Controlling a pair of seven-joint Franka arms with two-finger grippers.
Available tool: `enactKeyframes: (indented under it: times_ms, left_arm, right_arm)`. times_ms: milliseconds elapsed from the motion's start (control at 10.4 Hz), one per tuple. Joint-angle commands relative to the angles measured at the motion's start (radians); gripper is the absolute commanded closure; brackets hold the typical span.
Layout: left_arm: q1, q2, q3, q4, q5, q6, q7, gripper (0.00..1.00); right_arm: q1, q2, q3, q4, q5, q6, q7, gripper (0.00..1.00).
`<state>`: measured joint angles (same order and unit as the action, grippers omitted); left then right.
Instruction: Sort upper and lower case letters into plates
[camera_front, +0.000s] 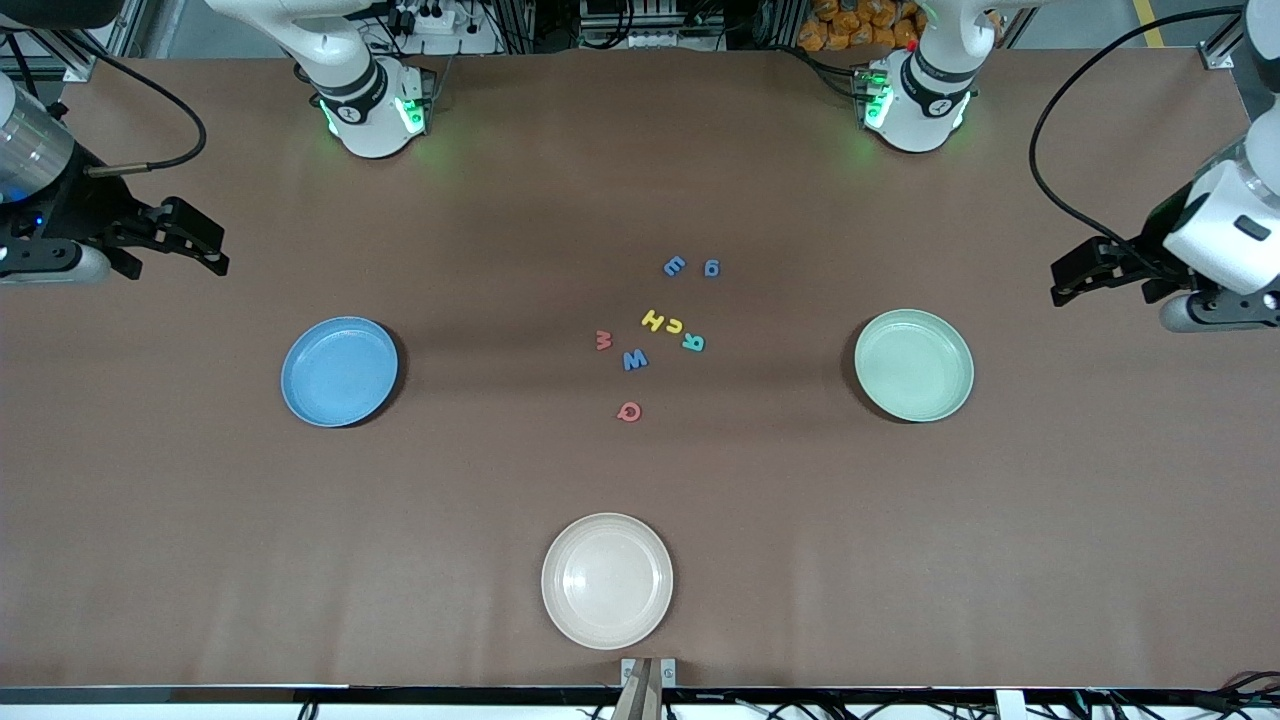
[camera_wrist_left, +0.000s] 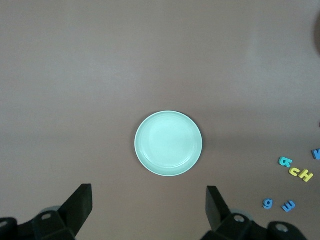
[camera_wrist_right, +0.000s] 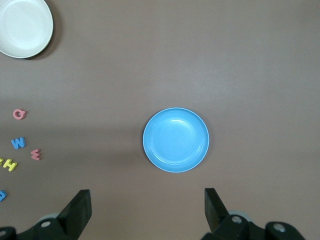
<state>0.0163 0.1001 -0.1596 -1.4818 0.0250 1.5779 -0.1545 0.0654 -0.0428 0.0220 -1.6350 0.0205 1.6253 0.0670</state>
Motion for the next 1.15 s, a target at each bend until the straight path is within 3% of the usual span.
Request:
enactKeyframes:
  times_ms: [0,192,577,866,1059]
  left_arm:
    - [-0.036,0.016,-0.021,0.005,-0.019,-0.025,-0.020,0.00]
    - [-0.108,0.030,-0.046,-0.020,-0.020,-0.087,-0.034,0.00]
    - [-0.292,0.137,-0.051,-0.035,-0.094,-0.058,-0.327,0.00]
    - [-0.366,0.142,-0.051,-0.186,-0.126,0.142,-0.440,0.00]
    - [-0.394,0.135,-0.078,-0.294,-0.128,0.261,-0.532,0.00]
  right_arm:
    - [-0.001,-0.011,0.009,-0.017,0.007,0.007,-0.012,0.00]
    - [0.008,-0.008,0.012,-0.026,0.009,0.008,-0.010,0.00]
    - [0.024,-0.003,0.044,-0.066,0.009,0.030,0.002,0.00]
    - [0.028,0.000,0.064,-0.121,0.009,0.100,0.007,0.00]
    - [0.063,0.026,0.071,-0.121,0.009,0.130,0.156,0.00]
